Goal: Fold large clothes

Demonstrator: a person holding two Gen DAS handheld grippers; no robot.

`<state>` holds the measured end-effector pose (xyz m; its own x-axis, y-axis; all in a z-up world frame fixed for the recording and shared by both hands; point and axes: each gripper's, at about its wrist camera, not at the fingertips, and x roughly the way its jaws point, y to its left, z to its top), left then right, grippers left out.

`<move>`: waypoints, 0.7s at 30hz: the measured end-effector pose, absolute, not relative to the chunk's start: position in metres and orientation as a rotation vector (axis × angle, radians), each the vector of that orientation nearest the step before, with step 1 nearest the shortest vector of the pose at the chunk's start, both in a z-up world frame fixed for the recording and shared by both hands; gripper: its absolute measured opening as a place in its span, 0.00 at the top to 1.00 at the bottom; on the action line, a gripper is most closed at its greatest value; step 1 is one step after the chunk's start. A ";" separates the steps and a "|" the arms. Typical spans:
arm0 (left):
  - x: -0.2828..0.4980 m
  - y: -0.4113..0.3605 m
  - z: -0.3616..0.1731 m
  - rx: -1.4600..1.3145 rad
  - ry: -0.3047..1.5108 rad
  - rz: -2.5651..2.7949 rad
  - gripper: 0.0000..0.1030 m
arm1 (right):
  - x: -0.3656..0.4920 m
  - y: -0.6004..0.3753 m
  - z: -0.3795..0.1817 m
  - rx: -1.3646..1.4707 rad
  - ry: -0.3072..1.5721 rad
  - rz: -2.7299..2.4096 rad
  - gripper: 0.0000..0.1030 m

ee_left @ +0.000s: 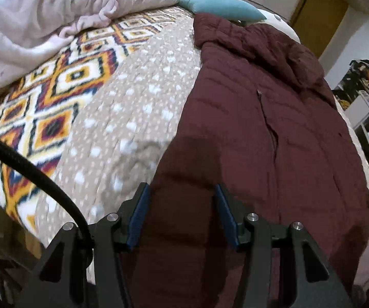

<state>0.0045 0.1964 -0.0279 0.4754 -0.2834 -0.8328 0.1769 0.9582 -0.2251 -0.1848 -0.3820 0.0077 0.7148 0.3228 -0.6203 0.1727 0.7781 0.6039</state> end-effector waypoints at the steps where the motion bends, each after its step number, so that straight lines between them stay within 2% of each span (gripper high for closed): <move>1: 0.001 0.201 -0.029 -0.122 1.041 -0.290 0.44 | -0.198 -0.393 0.012 0.689 0.761 0.048 0.48; 8: -0.021 0.218 -0.034 -0.191 1.026 -0.353 0.43 | -0.232 -0.434 -0.009 0.736 0.804 -0.116 0.48; 15: -0.036 0.232 -0.035 -0.240 1.017 -0.400 0.43 | -0.226 -0.419 -0.057 0.885 0.875 0.052 0.46; 21: -0.054 0.240 -0.045 -0.227 1.022 -0.404 0.43 | -0.239 -0.409 -0.064 0.882 0.869 0.111 0.46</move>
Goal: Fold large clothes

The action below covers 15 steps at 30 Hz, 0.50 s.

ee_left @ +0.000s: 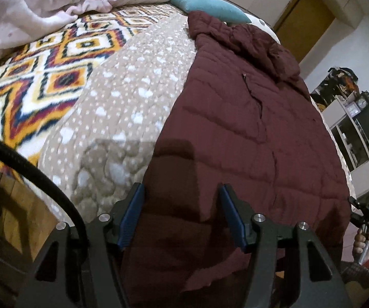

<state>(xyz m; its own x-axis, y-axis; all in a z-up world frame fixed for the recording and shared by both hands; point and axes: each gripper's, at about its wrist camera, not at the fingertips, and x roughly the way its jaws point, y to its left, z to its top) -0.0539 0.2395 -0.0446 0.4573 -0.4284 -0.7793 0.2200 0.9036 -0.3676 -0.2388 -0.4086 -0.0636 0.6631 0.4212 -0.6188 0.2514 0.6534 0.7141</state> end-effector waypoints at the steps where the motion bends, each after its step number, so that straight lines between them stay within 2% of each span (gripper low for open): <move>1: -0.057 0.243 -0.046 -0.243 1.021 -0.409 0.43 | -0.242 -0.406 -0.065 0.876 0.882 0.124 0.46; 11: -0.079 0.254 -0.056 -0.293 1.034 -0.417 0.43 | -0.265 -0.380 -0.073 0.830 0.978 0.196 0.45; 14: -0.075 0.259 -0.065 -0.338 1.062 -0.392 0.31 | -0.269 -0.375 -0.071 0.805 0.979 0.186 0.45; 15: -0.074 0.262 -0.069 -0.358 1.078 -0.395 0.31 | -0.268 -0.374 -0.069 0.801 0.979 0.182 0.45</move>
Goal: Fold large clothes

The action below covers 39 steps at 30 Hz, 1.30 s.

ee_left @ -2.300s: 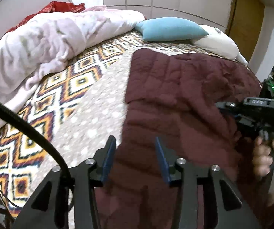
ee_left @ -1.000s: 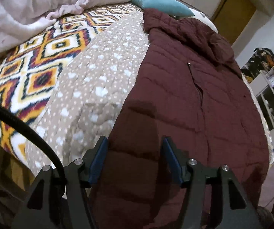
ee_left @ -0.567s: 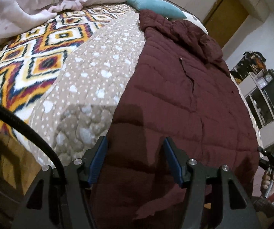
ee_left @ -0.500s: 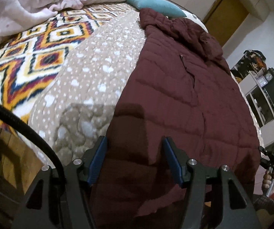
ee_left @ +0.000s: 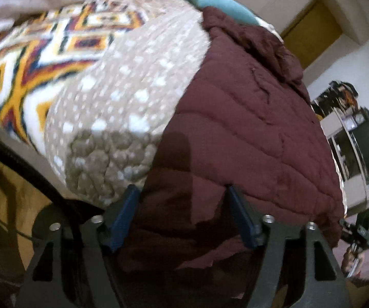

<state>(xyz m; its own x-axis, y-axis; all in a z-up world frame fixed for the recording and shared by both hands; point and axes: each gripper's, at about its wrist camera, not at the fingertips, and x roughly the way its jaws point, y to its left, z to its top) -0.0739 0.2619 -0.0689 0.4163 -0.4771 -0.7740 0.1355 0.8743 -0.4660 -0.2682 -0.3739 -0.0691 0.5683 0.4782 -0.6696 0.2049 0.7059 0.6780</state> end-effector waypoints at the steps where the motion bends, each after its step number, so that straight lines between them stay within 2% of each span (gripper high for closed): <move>1: -0.074 0.266 -0.071 -0.390 1.083 -0.406 0.31 | -0.267 -0.372 -0.067 0.788 0.983 0.177 0.45; 8: -0.079 0.291 -0.058 -0.399 0.997 -0.379 0.31 | -0.263 -0.364 -0.065 0.743 1.002 0.154 0.44; 11: -0.074 0.298 -0.054 -0.402 1.023 -0.404 0.32 | -0.260 -0.365 -0.068 0.760 1.009 0.149 0.44; 17: -0.088 0.301 -0.018 -0.388 0.902 -0.501 0.32 | -0.259 -0.368 -0.068 0.755 1.015 0.140 0.44; 26: -0.027 0.280 -0.056 -0.418 1.047 -0.552 0.31 | -0.257 -0.368 -0.069 0.770 1.009 0.126 0.41; 27: -0.025 0.278 -0.058 -0.415 1.047 -0.554 0.28 | -0.256 -0.368 -0.070 0.769 1.012 0.125 0.41; 30: -0.033 0.275 -0.061 -0.425 1.029 -0.585 0.25 | -0.253 -0.366 -0.070 0.761 1.022 0.129 0.39; 37: -0.076 0.254 -0.074 -0.393 1.089 -0.650 0.25 | -0.256 -0.364 -0.069 0.767 1.001 0.146 0.39; 39: -0.084 0.252 -0.074 -0.391 1.086 -0.637 0.28 | -0.258 -0.365 -0.068 0.764 0.993 0.153 0.39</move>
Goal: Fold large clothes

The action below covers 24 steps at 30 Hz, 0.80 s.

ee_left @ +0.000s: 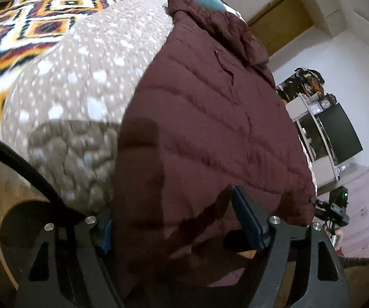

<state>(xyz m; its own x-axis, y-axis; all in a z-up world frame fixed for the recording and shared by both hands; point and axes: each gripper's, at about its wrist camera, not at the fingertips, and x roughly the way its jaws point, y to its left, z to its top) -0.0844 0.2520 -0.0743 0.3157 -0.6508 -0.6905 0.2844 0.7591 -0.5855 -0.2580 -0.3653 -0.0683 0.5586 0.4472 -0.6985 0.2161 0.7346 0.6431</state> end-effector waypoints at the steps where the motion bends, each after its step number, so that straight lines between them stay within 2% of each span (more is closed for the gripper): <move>1: -0.087 0.252 -0.075 -0.399 1.088 -0.626 0.30 | -0.259 -0.365 -0.067 0.761 0.991 0.157 0.39; 4: -0.089 0.252 -0.075 -0.411 1.099 -0.582 0.48 | -0.258 -0.364 -0.064 0.749 0.993 0.163 0.39; 6: -0.093 0.251 -0.070 -0.372 1.104 -0.534 0.72 | -0.258 -0.362 -0.062 0.724 0.999 0.159 0.39; 8: -0.098 0.251 -0.058 -0.338 1.089 -0.503 0.81 | -0.257 -0.356 -0.056 0.683 1.000 0.137 0.45; 10: -0.103 0.252 -0.045 -0.337 1.069 -0.496 0.84 | -0.257 -0.348 -0.049 0.647 0.990 0.123 0.58; 13: -0.109 0.252 -0.018 -0.347 1.031 -0.499 0.86 | -0.258 -0.344 -0.034 0.644 0.957 0.139 0.68; 18: -0.102 0.250 0.047 -0.387 0.937 -0.533 0.87 | -0.256 -0.347 0.021 0.684 0.843 0.252 0.72; 24: -0.018 0.214 0.123 -0.339 0.836 -0.498 0.87 | -0.202 -0.366 0.105 0.663 0.682 0.321 0.73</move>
<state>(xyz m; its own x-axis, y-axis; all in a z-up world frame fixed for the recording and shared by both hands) -0.0182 0.2141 0.1234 0.5671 -0.5442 -0.6183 0.2853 0.8340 -0.4723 -0.2018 -0.3659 0.1053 0.7388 0.4777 -0.4754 -0.0624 0.7509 0.6575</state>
